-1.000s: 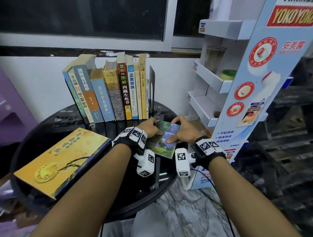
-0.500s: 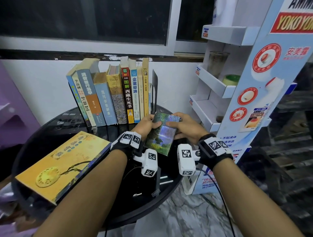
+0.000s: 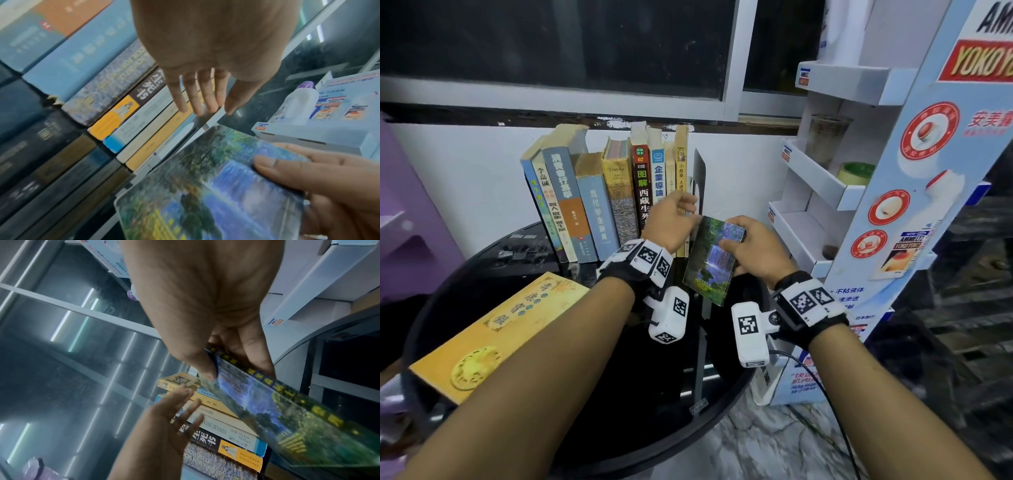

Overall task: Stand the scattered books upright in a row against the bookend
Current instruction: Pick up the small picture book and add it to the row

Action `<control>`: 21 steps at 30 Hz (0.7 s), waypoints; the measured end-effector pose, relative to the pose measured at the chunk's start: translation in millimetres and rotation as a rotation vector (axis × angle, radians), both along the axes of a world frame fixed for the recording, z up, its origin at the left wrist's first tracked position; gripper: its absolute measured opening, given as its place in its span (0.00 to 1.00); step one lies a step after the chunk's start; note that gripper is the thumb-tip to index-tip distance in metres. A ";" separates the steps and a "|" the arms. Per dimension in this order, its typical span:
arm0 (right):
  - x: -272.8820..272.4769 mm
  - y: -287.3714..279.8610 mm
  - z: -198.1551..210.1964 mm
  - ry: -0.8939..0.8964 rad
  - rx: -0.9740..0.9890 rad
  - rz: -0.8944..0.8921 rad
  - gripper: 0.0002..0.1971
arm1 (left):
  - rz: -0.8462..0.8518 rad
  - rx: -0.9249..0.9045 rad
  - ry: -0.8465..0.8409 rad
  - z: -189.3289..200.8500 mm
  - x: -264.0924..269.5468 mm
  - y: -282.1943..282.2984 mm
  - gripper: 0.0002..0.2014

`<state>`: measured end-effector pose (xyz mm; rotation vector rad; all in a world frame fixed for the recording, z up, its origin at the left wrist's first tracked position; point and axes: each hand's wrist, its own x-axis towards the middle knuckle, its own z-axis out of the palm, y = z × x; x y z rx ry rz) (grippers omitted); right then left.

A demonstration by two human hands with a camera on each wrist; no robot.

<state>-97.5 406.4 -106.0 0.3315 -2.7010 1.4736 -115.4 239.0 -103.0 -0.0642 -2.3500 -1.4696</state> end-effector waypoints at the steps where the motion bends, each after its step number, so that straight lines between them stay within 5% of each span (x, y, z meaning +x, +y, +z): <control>1: -1.4 -1.6 0.7 0.031 0.026 -0.008 0.10 | 0.041 -0.006 0.074 7.9 0.9 -1.6 0.13; 8: -11.2 -14.1 9.7 0.146 0.163 -0.071 0.11 | 0.177 -0.197 0.430 49.0 -8.1 -15.3 0.13; 13: -22.3 -30.9 6.9 0.161 0.189 -0.090 0.11 | 0.269 -0.502 0.406 64.7 -23.8 -27.9 0.18; 21: -31.7 -43.4 5.9 0.212 0.304 -0.144 0.13 | 0.183 -0.809 0.317 67.9 -47.5 -53.1 0.25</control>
